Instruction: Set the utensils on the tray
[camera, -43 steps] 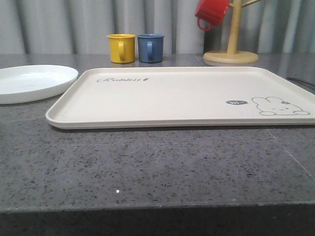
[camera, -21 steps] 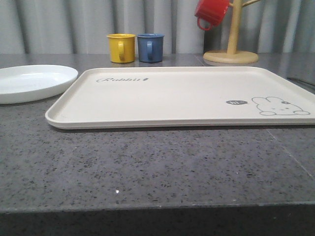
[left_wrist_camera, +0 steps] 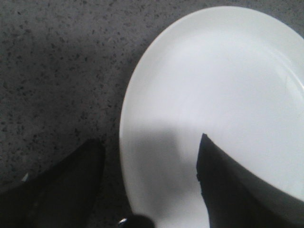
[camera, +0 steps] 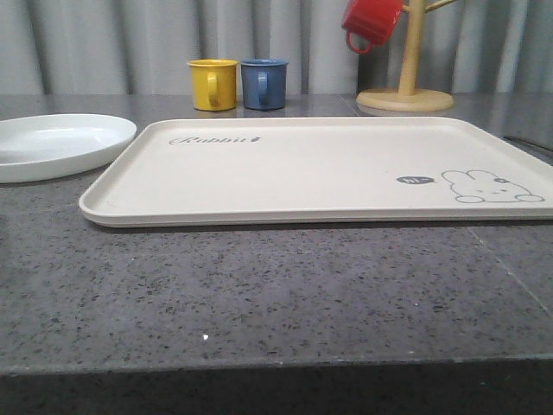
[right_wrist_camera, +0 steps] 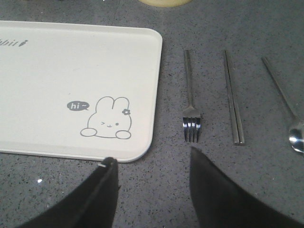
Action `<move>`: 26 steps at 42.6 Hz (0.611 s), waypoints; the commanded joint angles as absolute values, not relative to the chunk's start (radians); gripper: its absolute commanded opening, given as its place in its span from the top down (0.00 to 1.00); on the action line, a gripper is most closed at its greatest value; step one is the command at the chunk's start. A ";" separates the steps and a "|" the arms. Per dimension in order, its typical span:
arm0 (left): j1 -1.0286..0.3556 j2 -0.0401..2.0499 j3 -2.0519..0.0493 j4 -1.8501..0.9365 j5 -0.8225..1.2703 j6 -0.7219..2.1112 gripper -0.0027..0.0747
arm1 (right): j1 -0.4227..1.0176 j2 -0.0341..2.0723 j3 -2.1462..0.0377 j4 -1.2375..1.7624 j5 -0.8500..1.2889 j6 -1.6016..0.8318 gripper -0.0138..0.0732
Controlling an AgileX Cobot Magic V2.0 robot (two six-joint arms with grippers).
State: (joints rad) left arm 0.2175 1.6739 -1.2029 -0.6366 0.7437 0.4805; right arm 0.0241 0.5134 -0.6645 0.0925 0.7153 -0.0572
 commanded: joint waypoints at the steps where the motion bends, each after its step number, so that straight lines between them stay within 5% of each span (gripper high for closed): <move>1: 0.219 1.639 -1.235 -0.663 0.704 0.483 0.43 | 0.021 0.524 -0.698 0.098 0.639 -0.062 0.40; 26: 0.219 1.665 -1.235 -0.662 0.739 0.501 0.84 | 0.021 0.524 -0.698 0.098 0.639 -0.062 0.40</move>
